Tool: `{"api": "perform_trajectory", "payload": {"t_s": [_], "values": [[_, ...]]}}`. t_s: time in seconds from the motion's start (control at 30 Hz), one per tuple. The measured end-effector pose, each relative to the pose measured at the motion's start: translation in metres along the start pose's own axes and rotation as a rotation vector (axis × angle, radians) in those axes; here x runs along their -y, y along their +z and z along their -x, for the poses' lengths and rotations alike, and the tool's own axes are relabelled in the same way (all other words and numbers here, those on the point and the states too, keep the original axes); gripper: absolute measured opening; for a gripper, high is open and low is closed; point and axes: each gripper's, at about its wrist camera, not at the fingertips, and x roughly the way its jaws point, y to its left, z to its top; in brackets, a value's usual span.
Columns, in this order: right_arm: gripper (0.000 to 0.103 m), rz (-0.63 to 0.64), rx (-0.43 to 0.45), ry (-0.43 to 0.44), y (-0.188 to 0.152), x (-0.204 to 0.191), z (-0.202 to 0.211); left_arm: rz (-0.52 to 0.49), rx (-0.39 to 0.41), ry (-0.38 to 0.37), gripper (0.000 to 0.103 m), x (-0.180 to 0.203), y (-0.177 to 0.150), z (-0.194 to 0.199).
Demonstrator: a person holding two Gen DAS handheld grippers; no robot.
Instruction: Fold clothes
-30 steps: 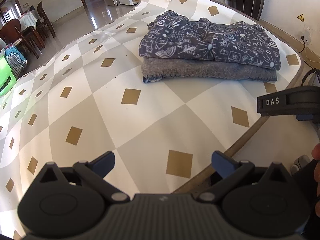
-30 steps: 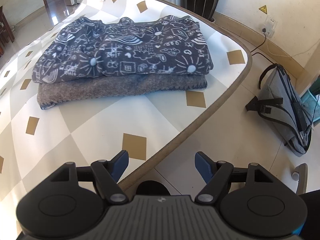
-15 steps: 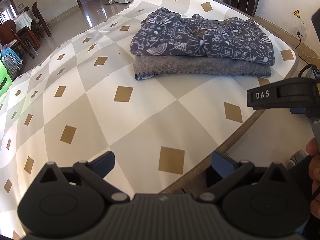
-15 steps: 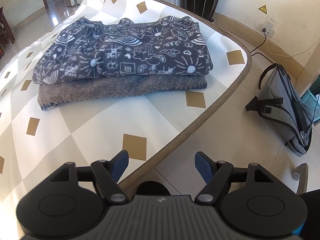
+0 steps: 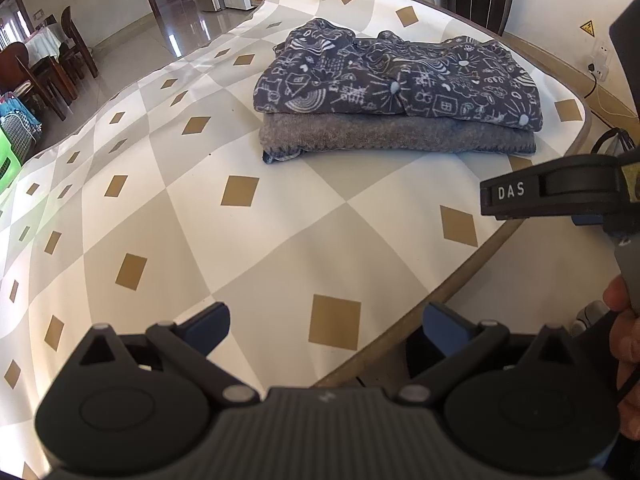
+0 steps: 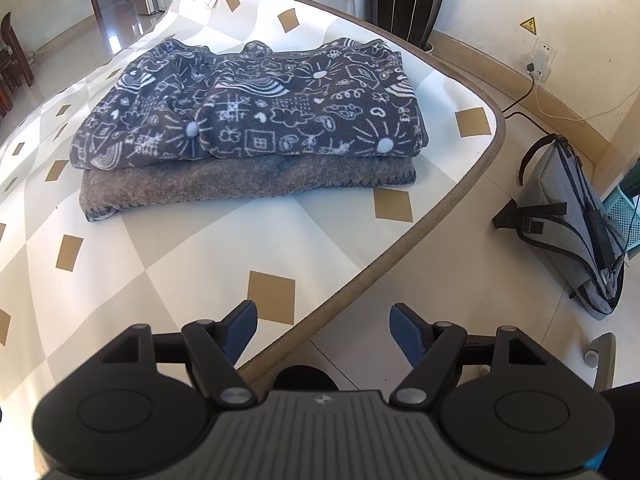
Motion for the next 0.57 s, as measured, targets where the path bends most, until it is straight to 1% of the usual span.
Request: {"api": "perform_trajectory", "payload": {"t_s": [0.43, 0.57], "values": [[0.073, 0.041, 0.010, -0.018, -0.0017, -0.0057, 0.0003, -0.004, 0.019, -0.024, 0.103, 0.0013, 0.0000, 0.0026], [0.073, 0.046, 0.009, -0.020, -0.0021, -0.0064, 0.0000, -0.007, 0.026, -0.018, 0.103, 0.0017, -0.0002, 0.0033]]}}
